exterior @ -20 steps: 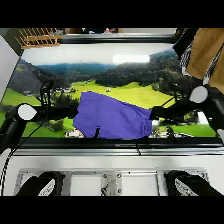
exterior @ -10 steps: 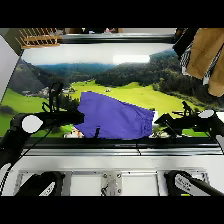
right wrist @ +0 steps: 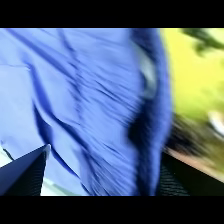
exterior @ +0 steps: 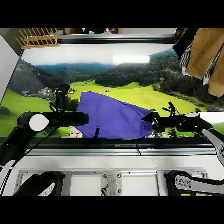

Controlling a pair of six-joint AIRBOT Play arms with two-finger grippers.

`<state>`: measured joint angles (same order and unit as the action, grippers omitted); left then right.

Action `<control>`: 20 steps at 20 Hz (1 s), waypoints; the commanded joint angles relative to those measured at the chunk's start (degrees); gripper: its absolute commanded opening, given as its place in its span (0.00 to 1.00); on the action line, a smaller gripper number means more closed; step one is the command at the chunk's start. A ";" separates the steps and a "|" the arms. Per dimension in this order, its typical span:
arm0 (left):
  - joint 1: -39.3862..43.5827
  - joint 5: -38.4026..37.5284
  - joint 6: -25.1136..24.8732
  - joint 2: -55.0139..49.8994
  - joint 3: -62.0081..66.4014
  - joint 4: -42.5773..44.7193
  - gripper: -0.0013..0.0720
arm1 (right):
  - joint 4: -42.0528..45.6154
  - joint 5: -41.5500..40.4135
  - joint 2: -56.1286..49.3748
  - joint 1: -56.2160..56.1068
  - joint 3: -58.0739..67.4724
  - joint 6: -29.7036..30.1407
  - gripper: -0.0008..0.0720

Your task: Fold the clothes and pants, and hang the long-sleeved shirts on hangers.

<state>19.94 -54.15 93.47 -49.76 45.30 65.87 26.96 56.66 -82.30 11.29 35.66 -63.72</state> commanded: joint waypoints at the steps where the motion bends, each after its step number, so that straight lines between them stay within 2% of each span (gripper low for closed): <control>1: 0.07 -0.02 0.09 -0.09 1.77 0.13 0.03 | -4.52 -4.85 -0.74 -4.66 -0.04 1.66 0.99; 2: 0.07 -0.11 0.09 -0.09 2.03 0.15 0.03 | -4.83 -5.62 -0.74 -5.66 -0.02 1.66 0.85; 4: 0.07 -0.28 0.09 -0.09 2.03 0.13 0.03 | -5.88 -5.84 -0.74 -6.54 0.11 3.98 0.14; 5: 0.07 -0.46 0.09 -0.09 2.03 0.13 0.03 | -6.21 -5.51 -0.68 -6.56 0.35 5.20 0.03; 7: 0.07 -0.72 0.09 -0.09 2.03 0.13 0.03 | -5.25 -4.74 0.17 -5.97 1.90 5.42 0.03; 9: 0.07 -0.96 0.09 -0.09 2.03 0.15 0.03 | -0.61 -3.04 2.16 -3.41 6.58 3.80 0.03; 13: 0.07 -0.94 0.09 -0.09 2.03 0.13 0.03 | 16.33 -1.77 5.81 8.66 20.79 -8.13 0.03; 17: 0.07 -0.96 0.09 -0.09 2.03 0.13 0.03 | 17.90 -1.88 6.23 25.18 30.03 -10.40 0.03; 20: 0.07 -0.92 0.09 -0.09 2.03 0.11 0.03 | 19.17 -1.33 6.40 36.00 30.53 -15.13 0.03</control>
<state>19.99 -55.09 93.58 -49.82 47.29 66.00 43.33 54.76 -76.27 37.58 63.70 -74.06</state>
